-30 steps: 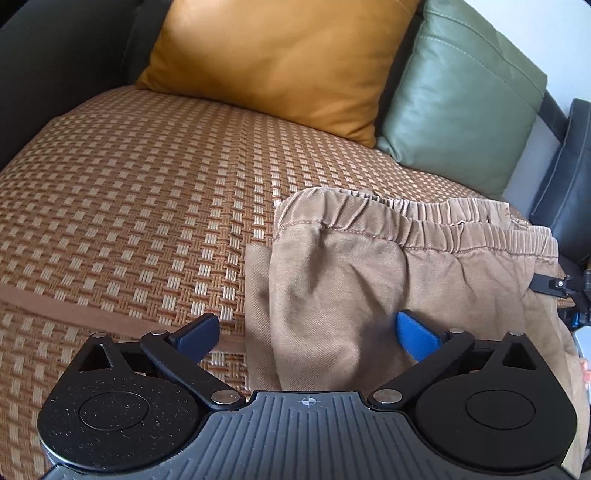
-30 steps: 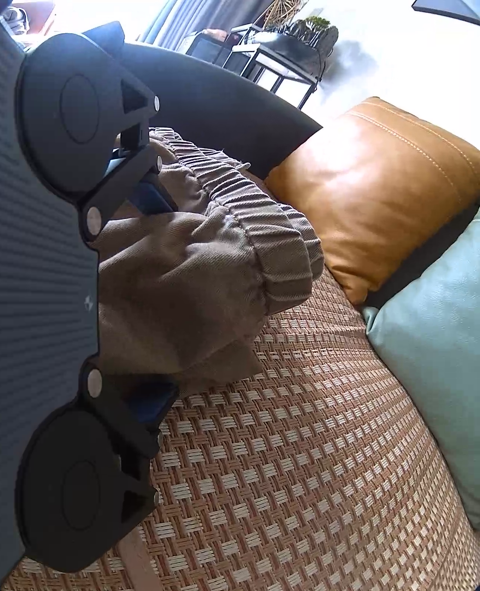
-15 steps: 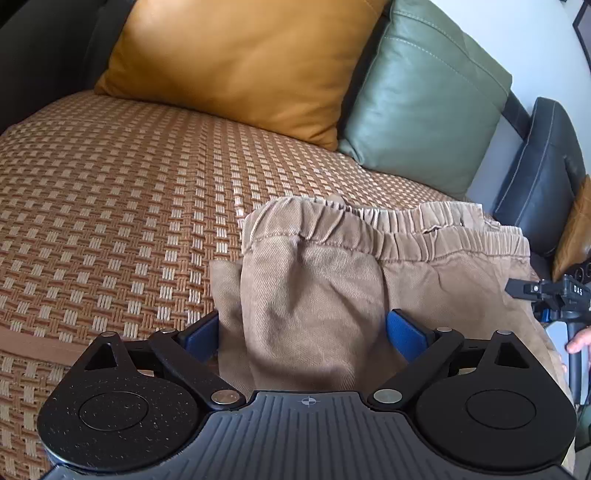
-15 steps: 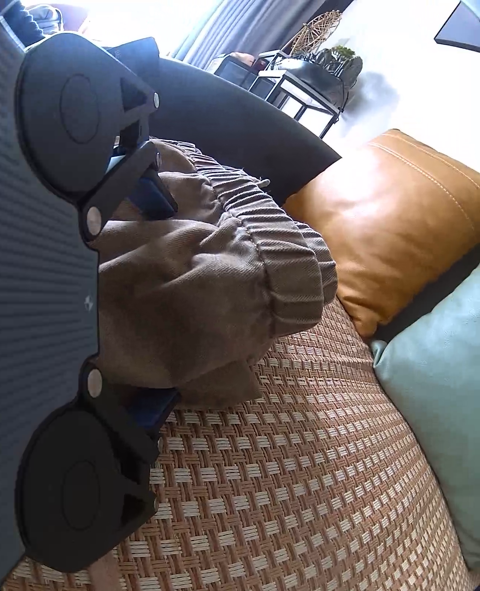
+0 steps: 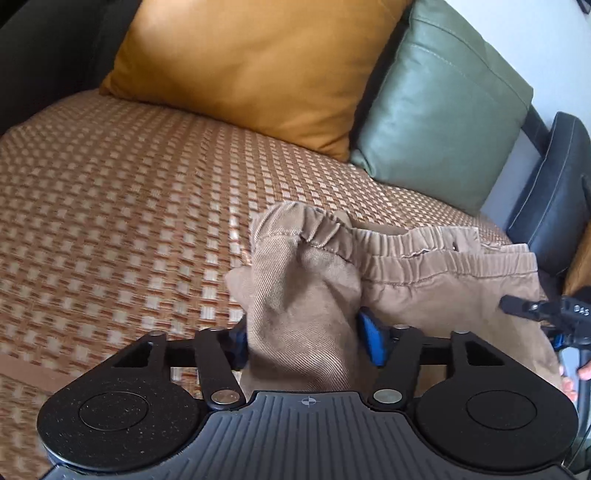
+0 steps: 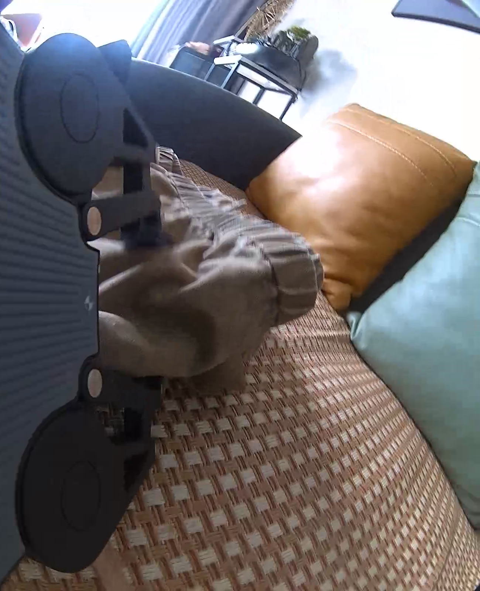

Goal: Fold clothes
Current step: 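Lift the jacket side with both grippers and fold it over the bundle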

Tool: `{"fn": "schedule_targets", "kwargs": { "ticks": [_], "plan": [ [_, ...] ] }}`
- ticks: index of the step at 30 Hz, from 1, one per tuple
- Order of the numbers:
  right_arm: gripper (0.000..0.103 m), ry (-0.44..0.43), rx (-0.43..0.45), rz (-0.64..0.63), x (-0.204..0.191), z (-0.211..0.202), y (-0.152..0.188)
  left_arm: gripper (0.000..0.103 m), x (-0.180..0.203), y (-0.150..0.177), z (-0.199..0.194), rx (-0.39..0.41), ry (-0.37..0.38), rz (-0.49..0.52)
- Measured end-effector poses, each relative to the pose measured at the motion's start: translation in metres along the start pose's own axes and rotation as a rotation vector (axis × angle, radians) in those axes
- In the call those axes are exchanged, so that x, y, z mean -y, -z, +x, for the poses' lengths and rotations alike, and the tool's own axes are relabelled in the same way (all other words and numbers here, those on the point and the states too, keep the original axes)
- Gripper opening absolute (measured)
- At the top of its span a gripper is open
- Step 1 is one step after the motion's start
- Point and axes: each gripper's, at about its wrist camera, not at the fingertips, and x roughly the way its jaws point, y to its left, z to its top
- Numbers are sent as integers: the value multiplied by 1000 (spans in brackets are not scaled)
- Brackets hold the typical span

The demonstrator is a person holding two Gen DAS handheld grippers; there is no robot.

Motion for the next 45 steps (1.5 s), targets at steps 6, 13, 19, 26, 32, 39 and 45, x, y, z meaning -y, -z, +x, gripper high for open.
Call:
{"fn": "schedule_targets", "kwargs": {
  "ticks": [6, 13, 19, 26, 32, 39, 45],
  "plan": [
    [87, -56, 26, -21, 9, -57, 13, 88, -30, 27, -51, -57, 69, -79],
    [88, -94, -123, 50, 33, -71, 41, 90, -35, 50, -44, -209, 279, -138],
    [95, -162, -163, 44, 31, -64, 52, 92, -35, 53, -25, -220, 304, -164],
    [99, -118, -201, -18, 9, -34, 48, 98, -4, 51, -6, -196, 298, -66],
    [82, -1, -199, -39, -15, -13, 54, 67, 13, 47, -8, -181, 188, -86],
    [52, 10, -176, -61, -38, -48, 72, 40, 59, 58, -53, -115, 83, 9],
    [49, -23, -109, -77, -47, -97, 80, 38, 109, 54, -77, -70, 112, 42]
  ]
}}
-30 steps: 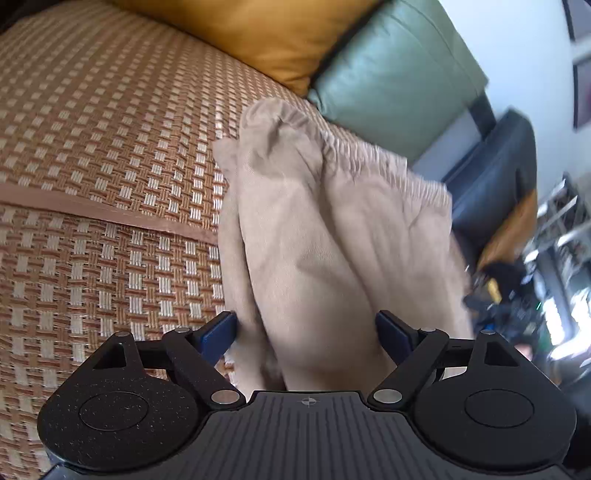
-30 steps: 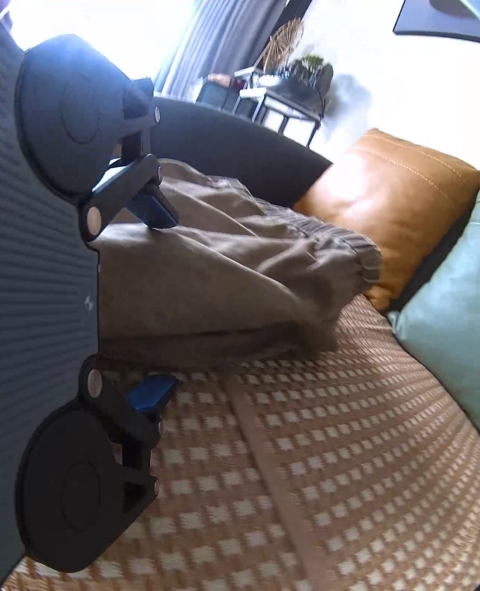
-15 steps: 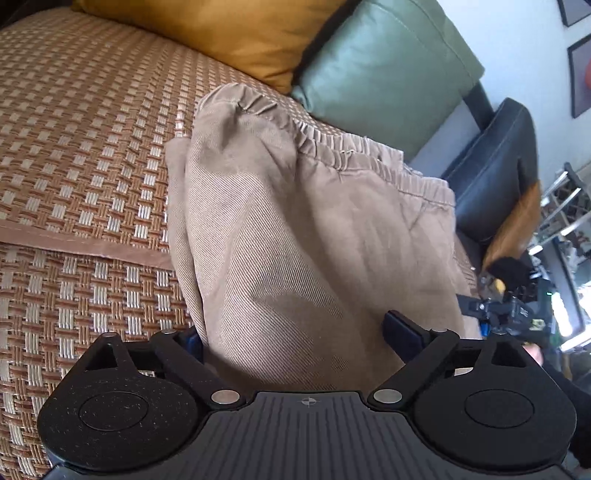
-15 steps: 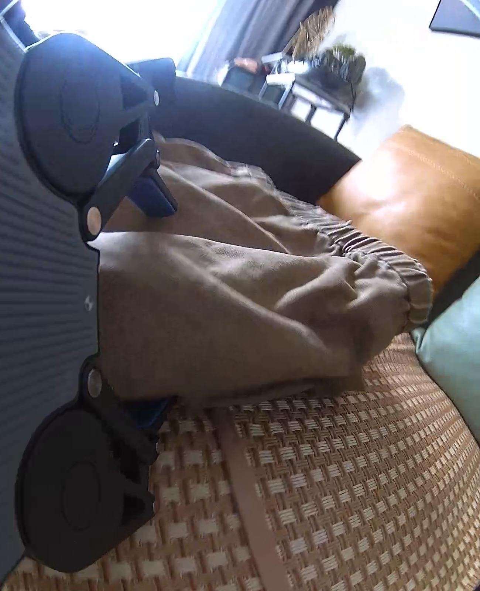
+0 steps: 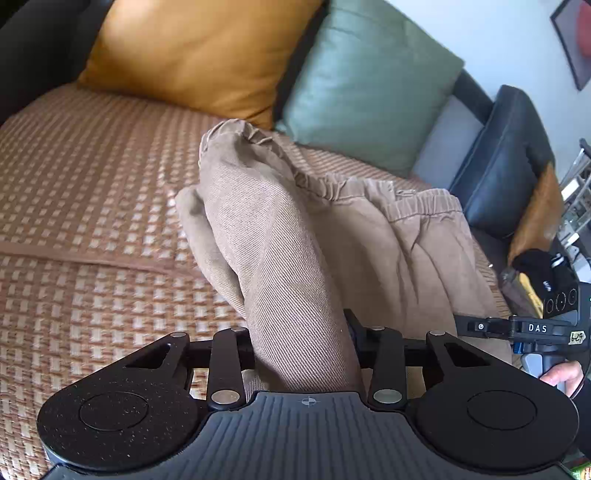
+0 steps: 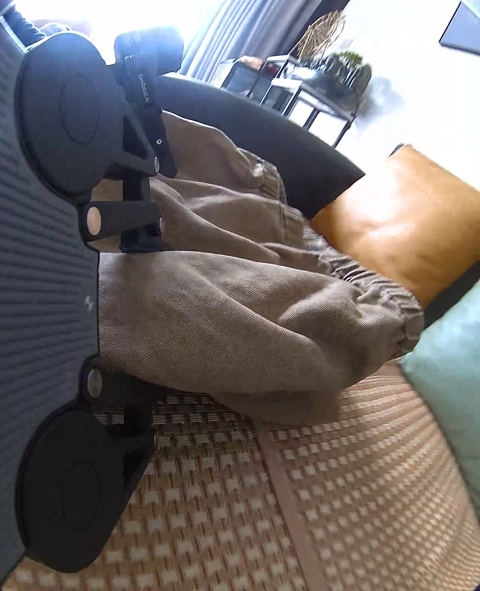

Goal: Fold clothes
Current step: 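Lift the jacket side with both grippers and fold it over the bundle, then lower the folded jacket onto the seat and open both grippers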

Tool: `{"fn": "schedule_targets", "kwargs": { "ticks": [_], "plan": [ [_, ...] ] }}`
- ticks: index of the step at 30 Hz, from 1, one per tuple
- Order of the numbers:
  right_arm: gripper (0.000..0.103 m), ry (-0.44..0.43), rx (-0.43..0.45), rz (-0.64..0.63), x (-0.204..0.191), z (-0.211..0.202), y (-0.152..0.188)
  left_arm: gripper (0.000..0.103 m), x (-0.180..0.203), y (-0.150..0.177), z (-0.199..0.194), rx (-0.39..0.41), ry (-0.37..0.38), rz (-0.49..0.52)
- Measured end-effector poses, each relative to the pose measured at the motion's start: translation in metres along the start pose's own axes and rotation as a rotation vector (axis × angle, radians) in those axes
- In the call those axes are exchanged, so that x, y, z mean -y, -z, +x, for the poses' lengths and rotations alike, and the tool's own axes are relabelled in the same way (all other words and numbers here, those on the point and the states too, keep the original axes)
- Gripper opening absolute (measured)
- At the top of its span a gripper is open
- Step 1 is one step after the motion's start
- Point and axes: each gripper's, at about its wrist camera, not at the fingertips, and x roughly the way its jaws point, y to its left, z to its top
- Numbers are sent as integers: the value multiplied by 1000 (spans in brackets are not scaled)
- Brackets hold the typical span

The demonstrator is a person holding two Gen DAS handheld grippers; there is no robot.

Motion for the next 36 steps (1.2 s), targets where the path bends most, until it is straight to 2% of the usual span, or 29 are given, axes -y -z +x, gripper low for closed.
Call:
{"fn": "schedule_targets", "kwargs": {
  "ticks": [3, 8, 12, 16, 18, 19, 20, 21, 22, 23, 25, 27, 30, 31, 33, 36],
  "plan": [
    [48, -5, 48, -39, -6, -33, -11, 38, 35, -19, 2, 39, 35, 32],
    [48, 25, 174, -113, -5, -100, -63, 38, 106, -72, 26, 135, 105, 98],
    [48, 67, 248, -175, 8, -146, -121, 38, 155, -114, 74, 188, 148, 116],
    [48, 126, 276, -233, 43, -160, -187, 38, 181, -147, 152, 208, 159, 107],
    [49, 142, 274, -244, 69, -153, -217, 42, 178, -152, 200, 204, 144, 101],
    [50, 147, 266, -241, 88, -145, -230, 45, 175, -151, 228, 187, 113, 102],
    [55, 163, 263, -232, 105, -131, -241, 54, 172, -148, 257, 166, 73, 105],
    [60, 188, 266, -201, 126, -114, -249, 56, 165, -140, 282, 106, 15, 111],
    [68, 237, 272, -137, 152, -97, -253, 54, 157, -129, 306, 31, -52, 118],
    [68, 290, 275, -73, 178, -80, -257, 58, 152, -122, 322, -5, -108, 142],
    [63, 421, 256, 15, 211, -55, -255, 58, 147, -117, 316, 38, -97, 155],
    [65, 395, 316, -27, 216, -60, -251, 59, 146, -120, 303, 45, -74, 154],
    [67, 421, 378, -157, 199, -86, -243, 60, 158, -123, 286, 83, -110, 213],
    [67, 438, 423, -224, 187, -95, -239, 61, 165, -123, 279, 103, -123, 234],
    [67, 447, 511, -335, 166, -110, -232, 74, 172, -122, 269, 130, -161, 281],
    [64, 402, 532, -403, 149, -119, -237, 82, 184, -125, 260, 168, -253, 362]
  ]
}}
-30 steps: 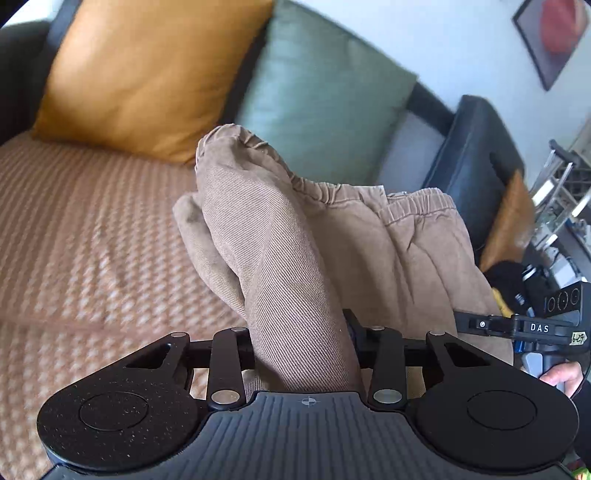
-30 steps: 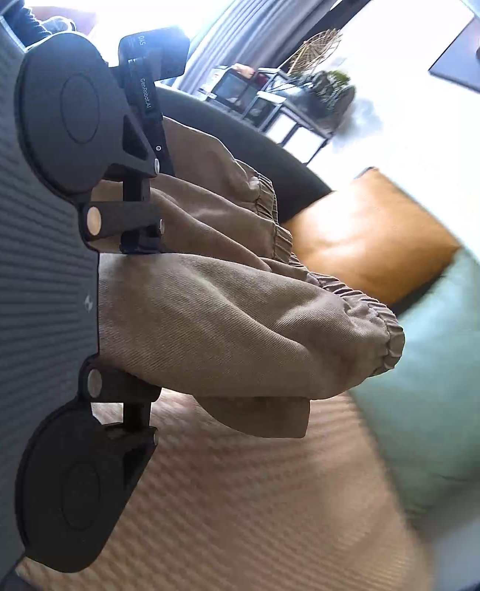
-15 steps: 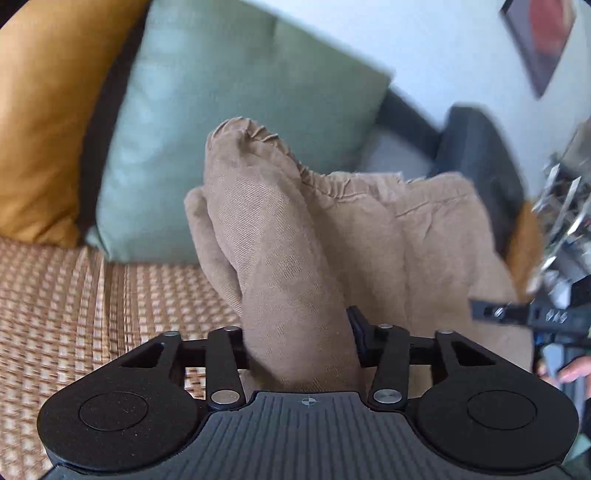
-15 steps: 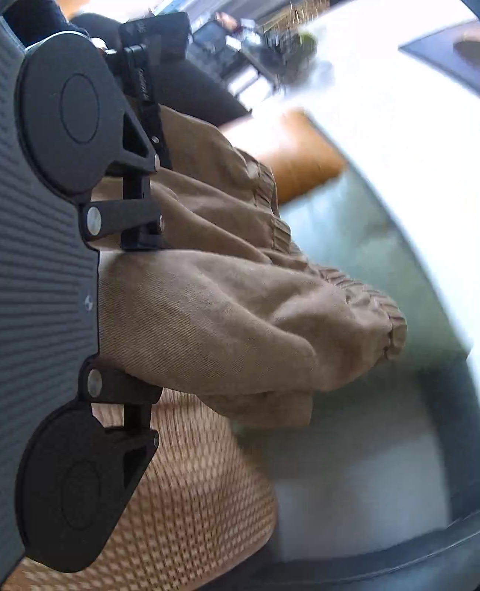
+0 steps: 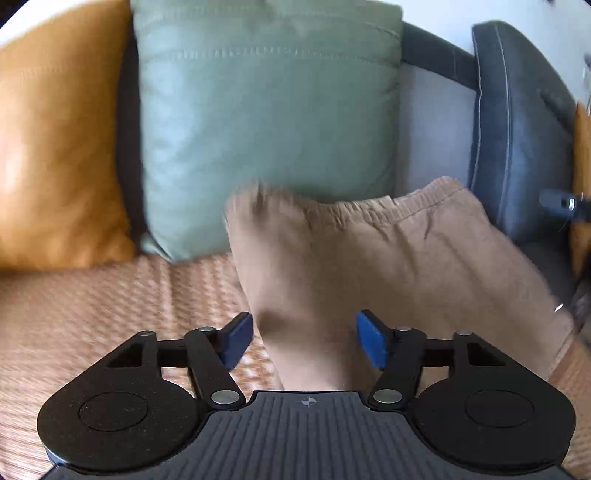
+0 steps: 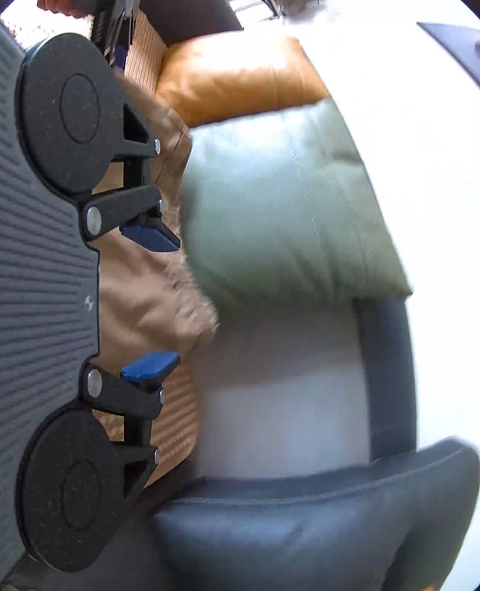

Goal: Fold clothes
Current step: 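Lower the folded jacket onto the seat and open both grippers, then press and square the folded jacket with both open grippers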

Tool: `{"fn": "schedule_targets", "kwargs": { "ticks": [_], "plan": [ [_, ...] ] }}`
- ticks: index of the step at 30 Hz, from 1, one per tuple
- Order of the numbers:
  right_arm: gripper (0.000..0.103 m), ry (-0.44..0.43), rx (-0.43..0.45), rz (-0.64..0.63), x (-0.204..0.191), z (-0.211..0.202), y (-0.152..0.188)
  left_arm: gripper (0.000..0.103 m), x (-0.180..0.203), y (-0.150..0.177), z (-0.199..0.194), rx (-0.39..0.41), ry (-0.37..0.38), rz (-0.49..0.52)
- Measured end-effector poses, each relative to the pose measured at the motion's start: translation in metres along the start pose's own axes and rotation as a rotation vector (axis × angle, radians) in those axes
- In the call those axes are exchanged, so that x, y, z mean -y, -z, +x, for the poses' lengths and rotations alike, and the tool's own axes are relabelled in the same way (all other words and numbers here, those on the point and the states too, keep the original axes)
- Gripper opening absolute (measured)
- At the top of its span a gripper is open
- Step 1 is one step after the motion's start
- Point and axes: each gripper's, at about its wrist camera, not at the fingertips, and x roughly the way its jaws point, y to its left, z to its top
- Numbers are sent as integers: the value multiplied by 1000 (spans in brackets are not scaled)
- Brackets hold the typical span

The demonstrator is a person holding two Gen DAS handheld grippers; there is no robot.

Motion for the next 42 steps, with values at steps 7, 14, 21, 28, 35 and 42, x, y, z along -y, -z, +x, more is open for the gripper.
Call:
{"fn": "schedule_targets", "kwargs": {
  "ticks": [7, 14, 21, 28, 35, 42],
  "plan": [
    [43, 0, -85, -123, -18, 48, 2, 73, 3, -38, 0, 111, -6, 62],
    [42, 73, -163, -171, -16, 135, 3, 64, 0, -56, 114, -20, -34, 46],
    [44, 99, -260, -80, 11, 196, 34, 64, 24, -25, 167, -54, -146, 181],
    [55, 31, -163, -62, -5, 117, 24, 84, 28, -31, 69, 3, -108, 130],
    [62, 46, -247, -169, -28, 55, 66, 92, 69, 33, 32, -19, -55, 90],
    [66, 115, -179, -182, -34, 71, 107, 103, 62, 45, 59, -1, -110, -1]
  ]
}}
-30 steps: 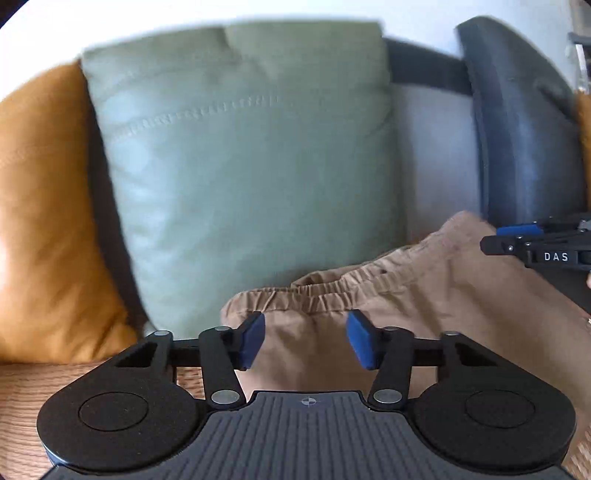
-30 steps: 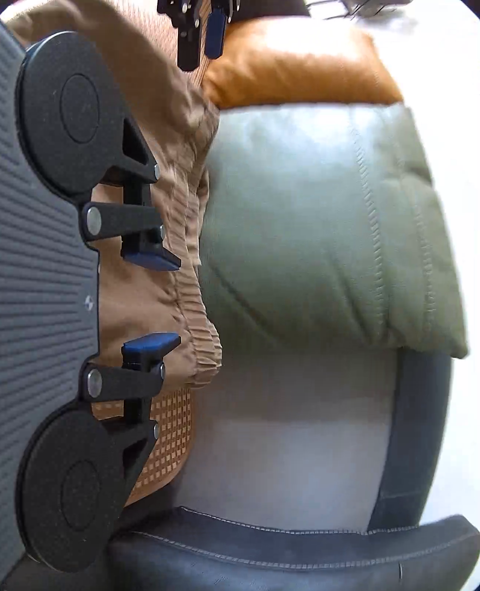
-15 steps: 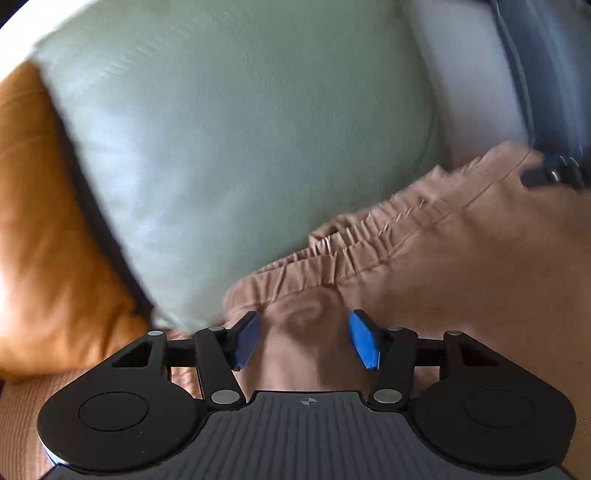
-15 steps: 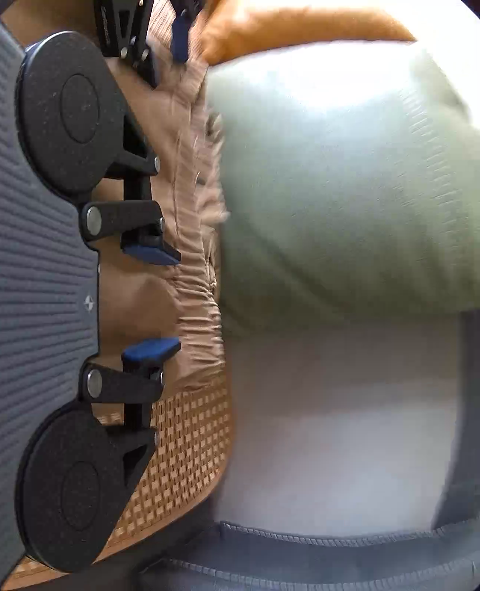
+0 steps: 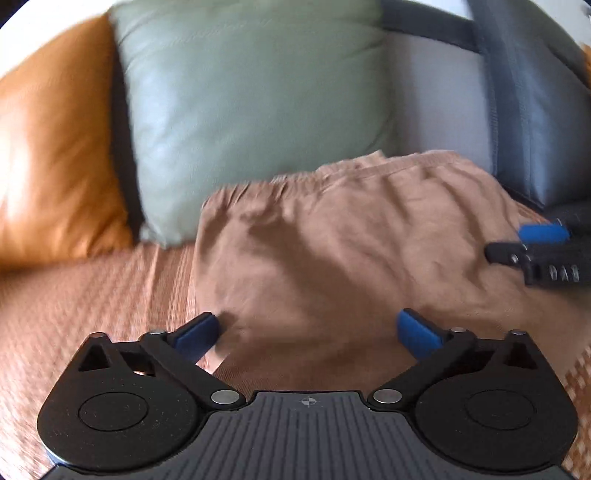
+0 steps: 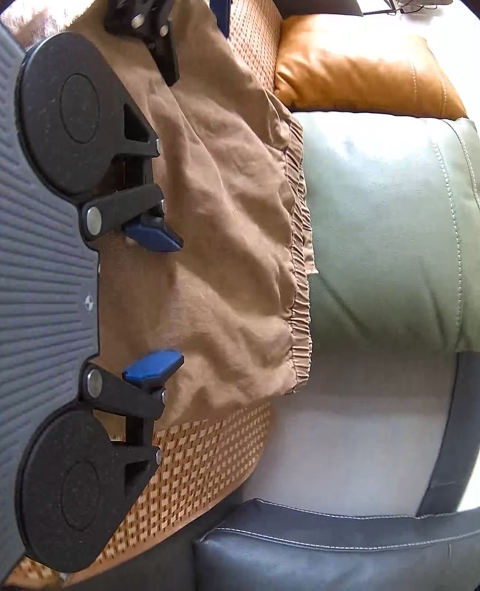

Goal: Fold clothes
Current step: 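Press and square the folded jacket with both open grippers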

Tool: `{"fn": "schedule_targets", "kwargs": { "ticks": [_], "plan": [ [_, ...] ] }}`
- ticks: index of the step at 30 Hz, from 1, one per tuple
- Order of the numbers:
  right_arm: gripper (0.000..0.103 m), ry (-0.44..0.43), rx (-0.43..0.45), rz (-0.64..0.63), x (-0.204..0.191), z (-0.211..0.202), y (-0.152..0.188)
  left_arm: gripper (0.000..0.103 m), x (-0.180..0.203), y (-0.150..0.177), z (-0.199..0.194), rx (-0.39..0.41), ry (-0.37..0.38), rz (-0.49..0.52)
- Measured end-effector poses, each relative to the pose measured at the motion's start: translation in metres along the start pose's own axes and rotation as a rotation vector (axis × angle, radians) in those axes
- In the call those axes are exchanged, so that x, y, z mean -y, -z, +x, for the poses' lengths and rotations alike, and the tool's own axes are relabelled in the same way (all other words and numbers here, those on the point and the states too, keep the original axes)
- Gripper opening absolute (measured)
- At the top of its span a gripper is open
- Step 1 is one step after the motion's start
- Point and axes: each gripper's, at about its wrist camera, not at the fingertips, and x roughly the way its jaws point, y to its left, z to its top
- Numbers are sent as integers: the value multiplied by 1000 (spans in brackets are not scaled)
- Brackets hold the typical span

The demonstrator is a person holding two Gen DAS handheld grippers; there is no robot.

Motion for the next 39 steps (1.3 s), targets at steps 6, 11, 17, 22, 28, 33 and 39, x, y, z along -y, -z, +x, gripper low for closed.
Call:
{"fn": "schedule_targets", "kwargs": {
  "ticks": [6, 11, 17, 22, 28, 33, 39],
  "plan": [
    [65, -10, 37, 58, 7, -25, -16, 95, -5, -9, -55, 10, 0, -54],
    [76, -5, 87, 85, 5, -83, 14, 96, 31, 30, -93, 106, -22, 32],
    [77, 10, 80, 120, 4, -84, 49, 103, 65, 59, -71, 80, -34, 222],
    [76, -15, 77, 130, 6, -79, 56, 103, 69, 68, -64, 81, -41, 252],
    [76, -19, 65, 123, 6, -71, 59, 103, 68, 69, -59, 65, -28, 245],
    [77, -17, 49, 161, 7, -72, 54, 103, 70, 57, -65, 10, -38, 271],
    [100, -62, 15, 228, 4, -111, 22, 103, 39, 20, -117, -55, -85, 51]
  ]
}}
